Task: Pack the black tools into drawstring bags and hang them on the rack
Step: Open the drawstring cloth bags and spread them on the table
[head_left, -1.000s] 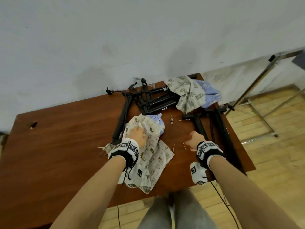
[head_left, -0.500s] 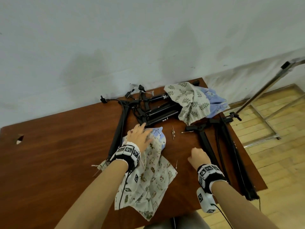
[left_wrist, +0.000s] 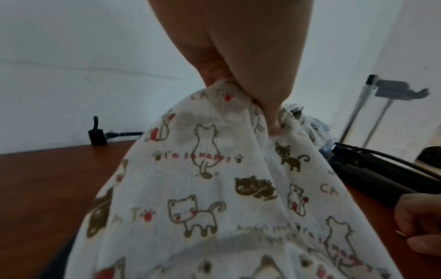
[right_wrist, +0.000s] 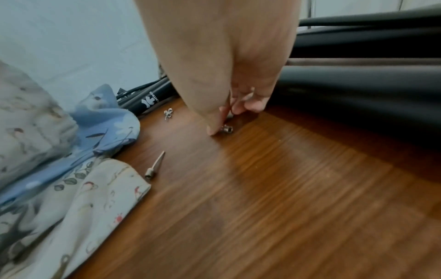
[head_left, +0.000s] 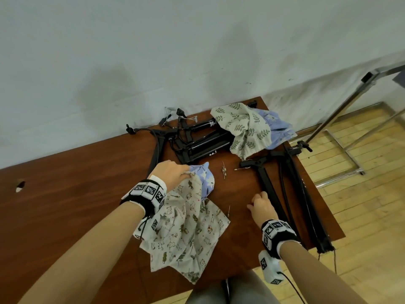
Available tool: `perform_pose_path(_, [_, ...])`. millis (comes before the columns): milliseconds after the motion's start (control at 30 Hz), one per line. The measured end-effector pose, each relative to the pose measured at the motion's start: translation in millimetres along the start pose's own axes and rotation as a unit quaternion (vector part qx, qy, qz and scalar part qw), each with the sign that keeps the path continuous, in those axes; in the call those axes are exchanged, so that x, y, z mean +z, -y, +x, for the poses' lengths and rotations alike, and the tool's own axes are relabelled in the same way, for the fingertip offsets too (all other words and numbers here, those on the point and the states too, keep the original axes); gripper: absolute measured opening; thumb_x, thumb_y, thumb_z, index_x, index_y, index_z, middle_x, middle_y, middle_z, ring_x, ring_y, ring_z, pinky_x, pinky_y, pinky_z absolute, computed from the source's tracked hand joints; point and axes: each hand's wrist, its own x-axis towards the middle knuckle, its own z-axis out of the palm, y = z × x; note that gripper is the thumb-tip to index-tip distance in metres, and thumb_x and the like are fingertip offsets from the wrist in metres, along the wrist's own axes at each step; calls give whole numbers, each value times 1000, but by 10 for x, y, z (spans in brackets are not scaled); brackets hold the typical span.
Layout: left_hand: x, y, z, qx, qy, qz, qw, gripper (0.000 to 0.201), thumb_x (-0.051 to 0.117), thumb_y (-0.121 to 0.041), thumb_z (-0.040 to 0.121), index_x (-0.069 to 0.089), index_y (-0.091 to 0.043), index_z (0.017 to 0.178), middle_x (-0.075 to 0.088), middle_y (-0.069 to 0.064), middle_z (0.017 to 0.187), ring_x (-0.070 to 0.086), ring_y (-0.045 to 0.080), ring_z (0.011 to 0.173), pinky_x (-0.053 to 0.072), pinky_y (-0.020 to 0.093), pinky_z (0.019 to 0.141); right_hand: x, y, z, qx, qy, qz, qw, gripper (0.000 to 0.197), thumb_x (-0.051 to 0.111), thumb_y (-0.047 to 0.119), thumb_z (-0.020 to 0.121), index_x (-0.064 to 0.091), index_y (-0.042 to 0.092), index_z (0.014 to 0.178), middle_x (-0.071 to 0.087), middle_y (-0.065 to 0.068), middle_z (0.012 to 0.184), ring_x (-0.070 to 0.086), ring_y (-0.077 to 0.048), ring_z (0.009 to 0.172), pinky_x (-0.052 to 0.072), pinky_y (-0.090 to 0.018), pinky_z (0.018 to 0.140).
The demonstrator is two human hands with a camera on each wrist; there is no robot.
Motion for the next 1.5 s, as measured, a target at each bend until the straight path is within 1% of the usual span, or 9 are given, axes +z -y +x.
perform_pose_path(233, [-418, -51, -287, 56, -39, -25, 997, 41, 40, -52, 95, 67, -21, 95, 52, -4, 57, 41, 16, 61, 34, 29, 59, -45, 84, -47, -27, 38, -22, 999, 22, 42, 16, 101, 55, 4, 113, 51, -12, 122, 51, -27, 115, 45, -33, 90])
perform_pose_path(433, [-1052, -247, -569, 150, -50, -161, 974, 49, 40, -65, 87, 71, -26, 83, 56, -6, 52, 48, 11, 50, 44, 27, 64, -1366, 982, -315, -218, 46, 348, 911, 13, 45, 16, 102, 52, 5, 98, 71, -5, 102, 49, -1, 46, 40, -14, 46])
perform_pose_path(567, [-1594, -494, -713, 158, -54, -281, 945, 33, 55, -49, 85, 75, -28, 98, 47, -9, 46, 41, 9, 43, 28, 16, 48, -2023, 1438, -768, -324, 200, 418, 825, 12, 45, 11, 99, 57, 8, 98, 62, -9, 84, 57, -24, 70, 47, -37, 64])
perform_pose_path(733, [-2133, -623, -1009, 217, -105, -336, 911, 22, 64, -47, 83, 74, -31, 92, 71, 3, 68, 59, 17, 53, 44, 28, 50, -2354, 1436, -1121, -306, 317, 138, 887, 39, 40, 3, 99, 47, 8, 137, 52, 6, 123, 55, -3, 102, 47, -13, 80])
perform_pose_path(833, [-2205, -592, -1085, 245, -78, -233, 938, 35, 59, -52, 80, 77, -22, 81, 54, -4, 47, 44, 15, 43, 30, 16, 46, -2465, 1317, -1116, -347, 233, -48, 907, 33, 43, 9, 98, 59, 12, 127, 57, 3, 128, 55, -18, 113, 43, -28, 97])
perform_pose_path(967, [-2057, -553, -1129, 249, -54, -7, 967, 52, 41, -71, 84, 66, -28, 68, 57, -3, 53, 52, 13, 49, 46, 28, 56, -2642, 1136, -1083, -316, 34, -136, 938, 18, 49, 14, 96, 65, 17, 86, 64, -2, 102, 59, -23, 99, 46, -34, 92])
perform_pose_path(1233, [-2100, -553, -1008, 262, -134, 10, 956, 34, 55, -43, 91, 70, -16, 105, 71, 1, 96, 64, 24, 89, 51, 34, 78, -2915, 790, -1246, -377, -82, -139, 912, 31, 43, 24, 102, 68, 22, 120, 65, 6, 124, 60, -9, 106, 41, -23, 95])
perform_pose_path(1333, [-2105, -486, -913, 286, -204, 73, 933, 42, 39, -46, 92, 69, -18, 85, 69, -3, 77, 64, 20, 72, 52, 33, 73, -3020, 691, -1289, -481, -145, -124, 856, 40, 46, 30, 100, 63, 15, 67, 60, 4, 67, 52, -10, 63, 49, -36, 83])
perform_pose_path(1500, [-2238, -403, -727, 243, -252, 95, 932, 44, 28, -43, 99, 62, -17, 87, 66, 0, 80, 61, 22, 75, 41, 34, 73, -3349, 597, -1385, -510, -297, -230, 774, 47, 42, 44, 98, 54, 19, 60, 51, 8, 63, 44, -14, 71, 41, -33, 86])
